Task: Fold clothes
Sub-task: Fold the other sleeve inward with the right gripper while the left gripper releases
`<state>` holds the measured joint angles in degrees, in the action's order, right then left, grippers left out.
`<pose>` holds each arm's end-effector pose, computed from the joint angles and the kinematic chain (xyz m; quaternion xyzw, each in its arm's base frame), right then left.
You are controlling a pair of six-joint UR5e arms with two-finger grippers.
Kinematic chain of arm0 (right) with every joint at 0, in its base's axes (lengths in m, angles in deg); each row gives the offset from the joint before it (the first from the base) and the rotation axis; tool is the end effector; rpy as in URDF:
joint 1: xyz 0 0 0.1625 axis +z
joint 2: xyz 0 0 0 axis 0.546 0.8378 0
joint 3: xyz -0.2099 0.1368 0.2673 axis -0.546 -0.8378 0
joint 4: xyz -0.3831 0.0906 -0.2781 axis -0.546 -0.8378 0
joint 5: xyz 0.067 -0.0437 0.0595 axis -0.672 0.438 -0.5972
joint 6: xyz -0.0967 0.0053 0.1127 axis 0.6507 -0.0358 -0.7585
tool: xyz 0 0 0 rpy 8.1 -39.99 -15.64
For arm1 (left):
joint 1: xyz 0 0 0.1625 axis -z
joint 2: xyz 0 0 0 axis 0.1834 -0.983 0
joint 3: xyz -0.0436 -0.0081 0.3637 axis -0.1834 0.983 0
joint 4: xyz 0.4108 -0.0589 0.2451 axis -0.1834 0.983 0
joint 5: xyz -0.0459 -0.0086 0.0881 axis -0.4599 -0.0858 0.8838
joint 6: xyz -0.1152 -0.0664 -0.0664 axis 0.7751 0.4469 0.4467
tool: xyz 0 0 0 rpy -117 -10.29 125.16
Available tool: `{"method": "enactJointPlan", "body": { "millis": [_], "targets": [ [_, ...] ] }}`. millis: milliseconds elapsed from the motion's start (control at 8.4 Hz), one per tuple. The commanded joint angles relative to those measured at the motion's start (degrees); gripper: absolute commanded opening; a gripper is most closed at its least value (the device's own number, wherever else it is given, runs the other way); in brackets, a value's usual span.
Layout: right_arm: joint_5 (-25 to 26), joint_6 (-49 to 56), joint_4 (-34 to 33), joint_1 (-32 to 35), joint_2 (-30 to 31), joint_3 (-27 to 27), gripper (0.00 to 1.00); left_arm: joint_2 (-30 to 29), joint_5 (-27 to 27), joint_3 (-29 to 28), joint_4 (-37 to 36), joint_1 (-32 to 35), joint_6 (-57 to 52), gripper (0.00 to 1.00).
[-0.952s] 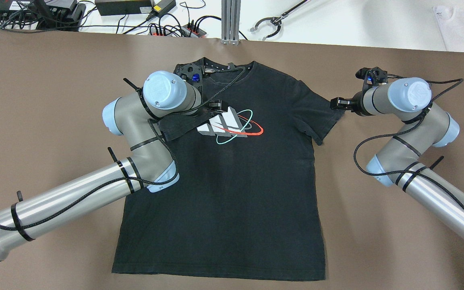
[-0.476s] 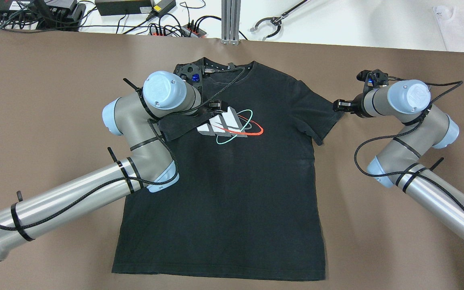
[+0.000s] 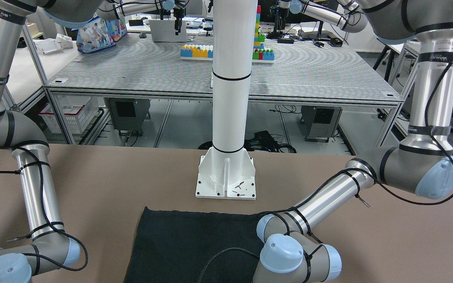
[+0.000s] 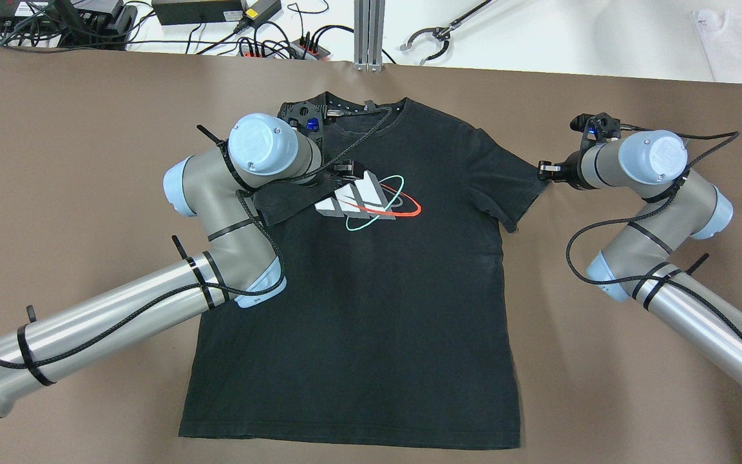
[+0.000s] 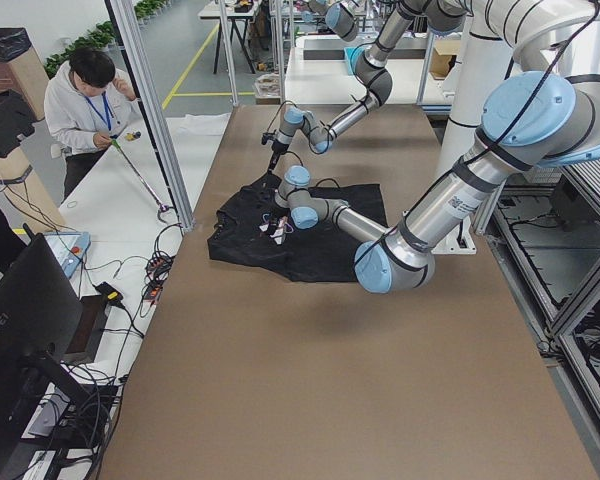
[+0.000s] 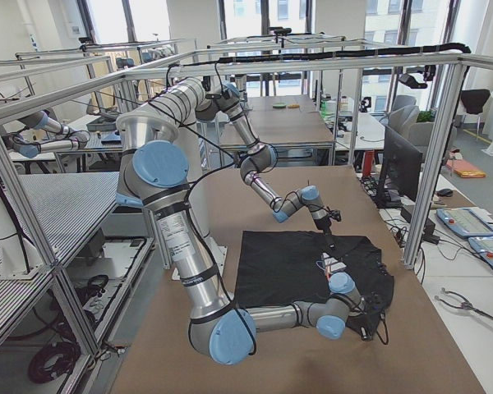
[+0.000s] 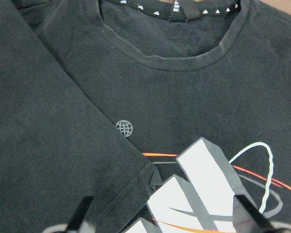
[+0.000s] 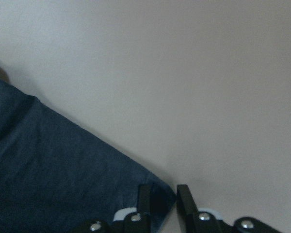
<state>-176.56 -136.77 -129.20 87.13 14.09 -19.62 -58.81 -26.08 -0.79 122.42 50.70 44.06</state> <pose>-0.4029 -0.7144 0.4612 0.2072 -0.4151 0.1306 0.8762 0.6020 -0.6521 0.1645 0.2254 0.4706 -0.0691 0.8503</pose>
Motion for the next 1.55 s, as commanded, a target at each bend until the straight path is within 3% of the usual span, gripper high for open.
{"method": "enactJointPlan", "body": {
  "millis": [0, 119, 595, 952, 1190, 1429],
  "targets": [
    [0.34, 0.02, 0.05, -0.07, -0.30, -0.42, 0.11, 0.00, 0.00, 0.04, 0.00, 0.04, 0.00, 1.00],
    [0.42, 0.11, -0.03, -0.07, -0.39, -0.24, 0.00, 0.00, 0.00, 0.13, 0.00, 0.04, 0.00, 1.00],
    [0.07, -0.42, -2.39, 0.46, -5.47, 1.68, 0.00, -0.09, -0.87, 1.27, 0.09, 1.79, -1.65, 1.00],
    [0.42, -8.38, -15.38, -2.68, -14.50, 4.77, 0.00, 1.75, -2.36, 1.27, 0.09, 4.51, -6.14, 1.00],
    [5.40, -15.68, -20.75, -8.04, -20.48, 4.33, 0.00, 2.19, -2.55, 1.27, 0.09, 5.05, -6.85, 1.00],
    [16.28, -18.61, -24.55, -13.23, -23.15, 3.80, 0.00, 2.72, -2.55, 1.18, 1.31, 5.05, -6.86, 1.00]
  ]
}}
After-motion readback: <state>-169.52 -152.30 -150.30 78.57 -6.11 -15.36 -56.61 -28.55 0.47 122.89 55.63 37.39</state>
